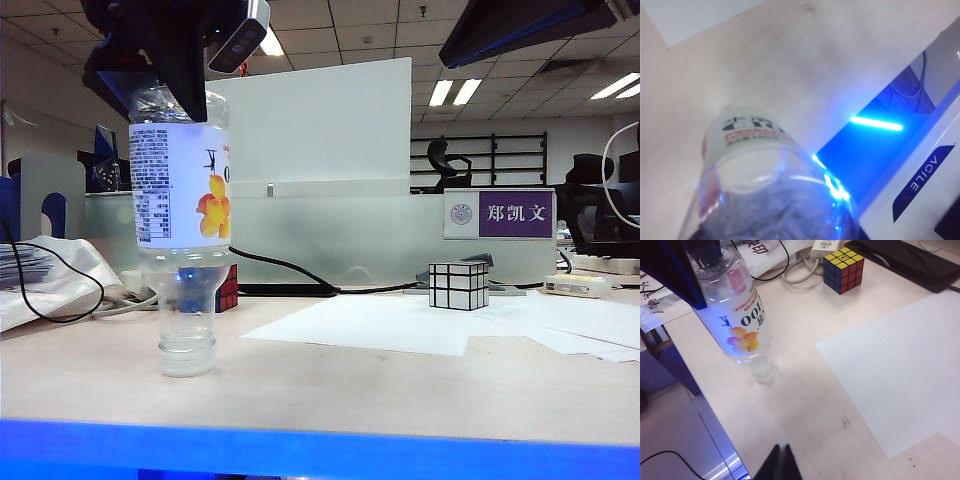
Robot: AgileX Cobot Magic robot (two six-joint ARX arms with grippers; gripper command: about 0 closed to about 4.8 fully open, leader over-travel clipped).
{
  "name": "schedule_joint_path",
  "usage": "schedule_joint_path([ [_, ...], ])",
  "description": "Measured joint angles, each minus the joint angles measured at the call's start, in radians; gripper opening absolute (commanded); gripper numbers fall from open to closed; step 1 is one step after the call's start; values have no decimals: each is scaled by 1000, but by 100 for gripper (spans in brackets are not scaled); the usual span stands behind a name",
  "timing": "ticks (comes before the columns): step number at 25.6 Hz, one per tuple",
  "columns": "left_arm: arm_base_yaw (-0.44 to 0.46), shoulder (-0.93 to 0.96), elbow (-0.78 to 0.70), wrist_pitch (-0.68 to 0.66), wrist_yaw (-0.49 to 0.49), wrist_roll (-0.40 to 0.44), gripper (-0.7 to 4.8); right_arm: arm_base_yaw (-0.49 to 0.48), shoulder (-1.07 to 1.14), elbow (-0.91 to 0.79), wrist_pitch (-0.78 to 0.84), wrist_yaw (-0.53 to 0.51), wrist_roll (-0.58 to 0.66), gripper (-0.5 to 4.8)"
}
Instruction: Flip the plastic bottle upside down.
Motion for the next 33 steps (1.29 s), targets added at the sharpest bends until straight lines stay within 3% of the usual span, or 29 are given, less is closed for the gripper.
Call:
schedule_joint_path([
  [5, 0, 0, 0, 11, 0, 0, 257, 0, 0, 0, 0, 0, 0, -9],
  [11, 0, 0, 0, 30, -3, 1, 415, 0, 0, 0, 0, 0, 0, -9],
  [16, 0, 0, 0, 40, -4, 0, 417, 0, 0, 0, 0, 0, 0, -9],
  [20, 0, 0, 0, 45, -4, 0, 477, 0, 0, 0, 0, 0, 0, -9],
  [33, 0, 0, 0, 77, -4, 0, 479, 0, 0, 0, 0, 0, 0, -9],
])
